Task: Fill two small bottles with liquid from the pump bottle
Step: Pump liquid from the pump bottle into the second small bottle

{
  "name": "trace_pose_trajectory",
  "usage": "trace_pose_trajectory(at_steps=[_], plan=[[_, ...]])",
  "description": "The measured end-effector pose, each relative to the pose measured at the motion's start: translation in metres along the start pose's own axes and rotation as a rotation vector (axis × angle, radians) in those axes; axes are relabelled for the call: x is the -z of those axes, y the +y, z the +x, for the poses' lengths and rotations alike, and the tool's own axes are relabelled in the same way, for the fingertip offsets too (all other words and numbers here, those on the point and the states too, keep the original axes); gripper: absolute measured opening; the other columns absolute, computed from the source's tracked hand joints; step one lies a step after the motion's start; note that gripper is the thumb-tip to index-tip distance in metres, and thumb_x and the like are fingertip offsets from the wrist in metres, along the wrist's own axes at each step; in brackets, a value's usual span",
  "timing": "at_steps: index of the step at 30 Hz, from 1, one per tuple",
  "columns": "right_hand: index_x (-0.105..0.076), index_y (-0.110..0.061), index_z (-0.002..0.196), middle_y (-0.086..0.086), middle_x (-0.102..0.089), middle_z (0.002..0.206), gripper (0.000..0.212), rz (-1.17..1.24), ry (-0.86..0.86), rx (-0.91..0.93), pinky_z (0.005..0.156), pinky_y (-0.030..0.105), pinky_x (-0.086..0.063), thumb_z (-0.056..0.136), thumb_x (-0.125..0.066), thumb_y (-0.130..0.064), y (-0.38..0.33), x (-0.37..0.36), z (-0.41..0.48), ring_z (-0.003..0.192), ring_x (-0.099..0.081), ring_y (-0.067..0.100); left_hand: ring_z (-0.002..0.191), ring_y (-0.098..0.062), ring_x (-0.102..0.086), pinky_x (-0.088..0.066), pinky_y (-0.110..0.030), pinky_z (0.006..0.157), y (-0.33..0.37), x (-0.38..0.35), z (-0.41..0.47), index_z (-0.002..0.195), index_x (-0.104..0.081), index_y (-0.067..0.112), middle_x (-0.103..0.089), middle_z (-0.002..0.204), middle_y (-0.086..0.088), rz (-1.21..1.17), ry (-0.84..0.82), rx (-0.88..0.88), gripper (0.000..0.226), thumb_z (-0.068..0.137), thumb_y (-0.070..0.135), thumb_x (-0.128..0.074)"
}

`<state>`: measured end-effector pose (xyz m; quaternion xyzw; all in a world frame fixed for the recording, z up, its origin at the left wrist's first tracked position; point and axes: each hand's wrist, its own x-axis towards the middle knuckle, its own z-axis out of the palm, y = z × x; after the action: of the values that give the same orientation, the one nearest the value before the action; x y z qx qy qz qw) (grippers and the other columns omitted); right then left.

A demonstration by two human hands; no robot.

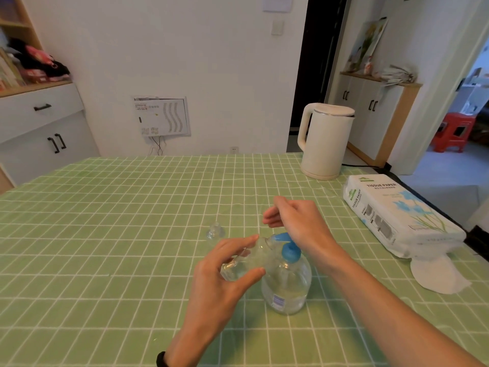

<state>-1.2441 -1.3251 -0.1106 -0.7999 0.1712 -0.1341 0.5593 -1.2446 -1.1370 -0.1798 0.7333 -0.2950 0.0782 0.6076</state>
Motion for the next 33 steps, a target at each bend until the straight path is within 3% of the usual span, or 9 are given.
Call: trace_pose_trajectory(at_steps=[4, 8, 11, 13, 16, 19, 24, 30, 33], plan=[[-0.084, -0.013, 0.090, -0.004, -0.086, 0.087, 0.041, 0.176, -0.021, 0.000, 0.078, 0.020, -0.051, 0.109, -0.053, -0.033, -0.005, 0.010, -0.008, 0.083, -0.080, 0.004, 0.104, -0.013, -0.071, -0.047, -0.008, 0.088, 0.000, 0.002, 0.001, 0.121, -0.074, 0.038, -0.075, 0.112, 0.015, 0.028, 0.000, -0.012, 0.052, 0.076, 0.018, -0.091], [-0.085, -0.022, 0.088, -0.001, -0.084, 0.090, 0.049, 0.069, -0.075, 0.002, 0.086, 0.031, -0.053, 0.108, -0.050, -0.050, 0.020, 0.012, -0.028, 0.089, -0.078, 0.014, 0.105, -0.010, -0.071, -0.048, -0.009, 0.088, 0.002, 0.000, -0.001, 0.121, -0.073, 0.040, -0.075, 0.113, 0.018, 0.026, 0.013, -0.012, 0.050, 0.075, 0.029, -0.089], [-0.086, -0.025, 0.081, 0.023, -0.076, 0.089, 0.069, 0.089, -0.076, -0.017, 0.086, 0.038, -0.051, 0.092, -0.039, -0.074, 0.040, 0.004, -0.040, 0.085, -0.070, 0.036, 0.106, -0.009, -0.071, -0.048, -0.010, 0.089, 0.003, -0.003, -0.002, 0.123, -0.071, 0.042, -0.075, 0.115, 0.020, 0.009, 0.007, -0.009, 0.050, 0.075, 0.037, -0.084], [-0.082, -0.014, 0.078, 0.012, -0.081, 0.083, 0.080, 0.156, 0.005, 0.013, 0.087, 0.042, -0.054, 0.083, -0.035, -0.079, 0.049, -0.006, -0.042, 0.085, -0.076, 0.029, 0.107, -0.012, -0.071, -0.049, -0.011, 0.090, 0.003, -0.004, -0.002, 0.123, -0.071, 0.041, -0.075, 0.116, 0.019, 0.003, 0.001, -0.010, 0.050, 0.075, 0.038, -0.083], [-0.078, -0.012, 0.080, 0.002, -0.083, 0.077, 0.079, 0.173, 0.140, 0.057, 0.090, 0.054, -0.059, 0.084, -0.034, -0.078, 0.059, -0.020, -0.039, 0.081, -0.078, 0.031, 0.108, -0.013, -0.071, -0.049, -0.012, 0.091, 0.001, -0.005, -0.001, 0.124, -0.071, 0.039, -0.075, 0.115, 0.016, 0.004, 0.003, -0.011, 0.051, 0.075, 0.039, -0.083], [-0.076, -0.006, 0.068, 0.003, -0.081, 0.071, 0.082, 0.134, 0.182, 0.109, 0.088, 0.053, -0.060, 0.088, -0.032, -0.071, 0.065, -0.024, -0.035, 0.075, -0.076, 0.031, 0.109, -0.015, -0.071, -0.050, -0.015, 0.093, -0.001, -0.005, 0.000, 0.124, -0.072, 0.039, -0.075, 0.115, 0.015, 0.003, 0.000, -0.002, 0.049, 0.077, 0.038, -0.085], [-0.061, 0.003, 0.060, 0.027, -0.071, 0.070, 0.073, 0.055, 0.210, 0.163, 0.076, 0.061, -0.055, 0.083, -0.033, -0.060, 0.064, -0.023, -0.035, 0.071, -0.064, 0.047, 0.109, -0.009, -0.069, -0.047, -0.009, 0.092, -0.003, -0.005, -0.001, 0.124, -0.072, 0.037, -0.074, 0.114, 0.017, 0.025, 0.003, -0.001, 0.049, 0.077, 0.036, -0.085], [-0.075, -0.007, 0.064, 0.013, -0.078, 0.072, 0.085, 0.098, 0.193, 0.083, 0.088, 0.058, -0.058, 0.086, -0.029, -0.076, 0.063, -0.026, -0.037, 0.078, -0.072, 0.041, 0.108, -0.013, -0.070, -0.047, -0.010, 0.090, -0.001, -0.004, -0.002, 0.124, -0.072, 0.036, -0.075, 0.115, 0.015, 0.018, -0.001, -0.001, 0.049, 0.076, 0.032, -0.085], [-0.078, -0.005, 0.068, 0.001, -0.082, 0.073, 0.095, 0.091, 0.210, 0.075, 0.092, 0.054, -0.059, 0.084, -0.024, -0.082, 0.063, -0.026, -0.037, 0.076, -0.077, 0.025, 0.108, -0.015, -0.071, -0.050, -0.016, 0.092, 0.002, -0.004, 0.000, 0.124, -0.072, 0.036, -0.075, 0.114, 0.015, 0.021, -0.006, -0.007, 0.049, 0.076, 0.036, -0.083]])
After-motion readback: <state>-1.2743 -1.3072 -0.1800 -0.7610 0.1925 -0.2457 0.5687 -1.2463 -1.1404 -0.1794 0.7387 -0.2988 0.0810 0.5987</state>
